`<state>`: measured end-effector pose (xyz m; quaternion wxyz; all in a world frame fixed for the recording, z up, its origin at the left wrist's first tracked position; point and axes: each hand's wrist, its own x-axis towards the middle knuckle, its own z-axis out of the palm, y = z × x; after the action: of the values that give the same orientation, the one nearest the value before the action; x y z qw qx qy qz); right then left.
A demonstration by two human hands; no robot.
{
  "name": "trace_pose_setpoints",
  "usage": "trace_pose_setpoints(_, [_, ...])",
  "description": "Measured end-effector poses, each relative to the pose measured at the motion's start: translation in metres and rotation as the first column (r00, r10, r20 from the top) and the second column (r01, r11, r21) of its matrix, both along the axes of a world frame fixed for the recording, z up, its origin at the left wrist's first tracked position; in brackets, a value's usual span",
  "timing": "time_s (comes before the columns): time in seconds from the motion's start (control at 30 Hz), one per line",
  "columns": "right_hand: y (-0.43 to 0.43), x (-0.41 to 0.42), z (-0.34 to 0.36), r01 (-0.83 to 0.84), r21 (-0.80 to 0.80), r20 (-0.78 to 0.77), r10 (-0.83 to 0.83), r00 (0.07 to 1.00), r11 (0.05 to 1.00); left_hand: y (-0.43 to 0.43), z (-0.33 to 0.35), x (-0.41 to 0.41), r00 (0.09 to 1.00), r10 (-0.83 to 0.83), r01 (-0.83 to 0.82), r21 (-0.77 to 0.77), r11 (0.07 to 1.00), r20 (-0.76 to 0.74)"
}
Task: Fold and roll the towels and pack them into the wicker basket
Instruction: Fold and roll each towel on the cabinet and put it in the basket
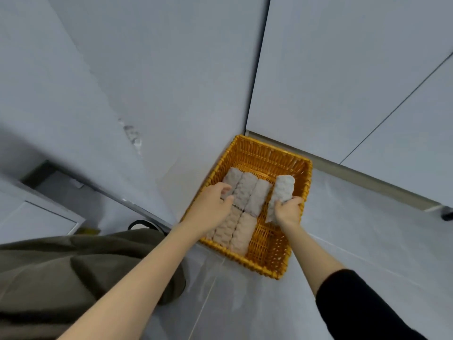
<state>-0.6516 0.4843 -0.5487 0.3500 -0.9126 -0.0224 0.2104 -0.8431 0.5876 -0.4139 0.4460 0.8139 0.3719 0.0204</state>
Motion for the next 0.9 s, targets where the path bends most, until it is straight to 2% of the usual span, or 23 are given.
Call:
trace_pose_setpoints(0.27, [0.027,0.013,-0.05,0.061,-0.151,-0.099,-0.077,0.992,0.987,0.01,-0.022,0.017,1.0,0.01,-0.01,-0.047,0.999,0.003])
trace_pose_setpoints(0.4, [0.035,0.017,-0.067,0.095,-0.129,-0.104,-0.109,0.989,0.987,0.011,-0.03,0.019,1.0,0.013,-0.013,-0.08,0.997,-0.001])
trace_pose_setpoints(0.5, [0.037,0.019,-0.076,0.093,-0.048,-0.211,-0.101,0.972,0.995,0.013,-0.033,0.019,1.0,0.018,-0.018,-0.098,0.995,0.0])
trace_pose_setpoints(0.57, [0.034,0.02,-0.083,0.055,-0.026,-0.268,-0.06,0.962,0.998,0.014,-0.033,0.019,1.0,0.021,-0.021,-0.106,0.994,0.0])
trace_pose_setpoints(0.7, [0.023,0.026,-0.09,-0.034,-0.019,-0.282,0.027,0.959,0.999,0.016,-0.032,0.021,1.0,0.017,-0.017,-0.117,0.993,-0.004])
trace_pose_setpoints(0.77, [0.021,0.028,-0.089,-0.094,-0.102,-0.219,0.07,0.973,0.99,0.016,-0.032,0.022,1.0,0.013,-0.014,-0.119,0.993,-0.005])
trace_pose_setpoints(0.83, [0.019,0.026,-0.087,-0.148,-0.152,-0.058,0.141,0.988,0.977,0.015,-0.031,0.022,1.0,0.011,-0.012,-0.122,0.992,-0.008])
trace_pose_setpoints(0.9, [0.015,0.023,-0.085,-0.27,-0.22,0.103,0.297,0.949,0.937,0.014,-0.03,0.023,1.0,0.006,-0.007,-0.121,0.993,-0.009])
